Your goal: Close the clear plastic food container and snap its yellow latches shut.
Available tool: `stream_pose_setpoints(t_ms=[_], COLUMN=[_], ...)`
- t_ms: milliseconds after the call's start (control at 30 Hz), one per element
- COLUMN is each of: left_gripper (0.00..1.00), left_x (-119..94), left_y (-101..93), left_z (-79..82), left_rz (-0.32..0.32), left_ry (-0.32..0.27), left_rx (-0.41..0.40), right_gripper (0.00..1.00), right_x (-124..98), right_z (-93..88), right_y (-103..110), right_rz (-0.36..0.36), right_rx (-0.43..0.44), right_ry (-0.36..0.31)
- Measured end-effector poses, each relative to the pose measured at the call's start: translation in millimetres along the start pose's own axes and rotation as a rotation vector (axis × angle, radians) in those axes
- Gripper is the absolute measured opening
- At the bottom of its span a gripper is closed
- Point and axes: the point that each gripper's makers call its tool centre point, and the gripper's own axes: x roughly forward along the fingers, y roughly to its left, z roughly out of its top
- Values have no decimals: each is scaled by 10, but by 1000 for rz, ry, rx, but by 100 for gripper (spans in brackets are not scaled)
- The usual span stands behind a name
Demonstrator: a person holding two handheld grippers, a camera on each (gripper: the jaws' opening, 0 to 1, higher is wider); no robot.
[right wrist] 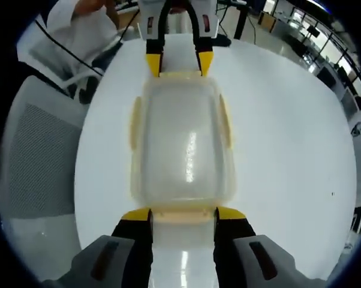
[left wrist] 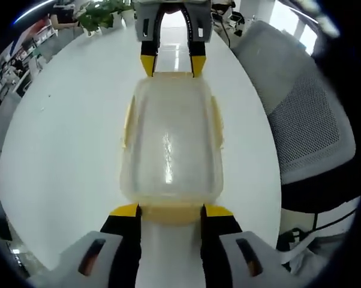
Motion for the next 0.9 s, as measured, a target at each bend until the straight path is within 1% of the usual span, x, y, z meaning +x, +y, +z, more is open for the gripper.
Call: stream_pose_setpoints(t_ms=[100,233,400,600,900], left_gripper=[37,37,37,37,37], left_x=[-88,-140,-246,-341,-341], left_y=[-39,-65,-13,21,41], left_z=[52,81,141,183,229], left_rz=[-1,1,15,12,16], left_ry=[10,21,16,16,17], left_rx=[2,-4,-9,0,-3], right_gripper=[38,38,38,38,38], right_x=[-58,-153,-304,-391,-435], right_z=[4,28,54,84,58], right_y=[46,51,5,-9,-36], right_rz=[-3,4,6,11,4], right_rx=[-5,-14,-15,-5,-13], right_ry=[-13,-25,-35,-38,-24])
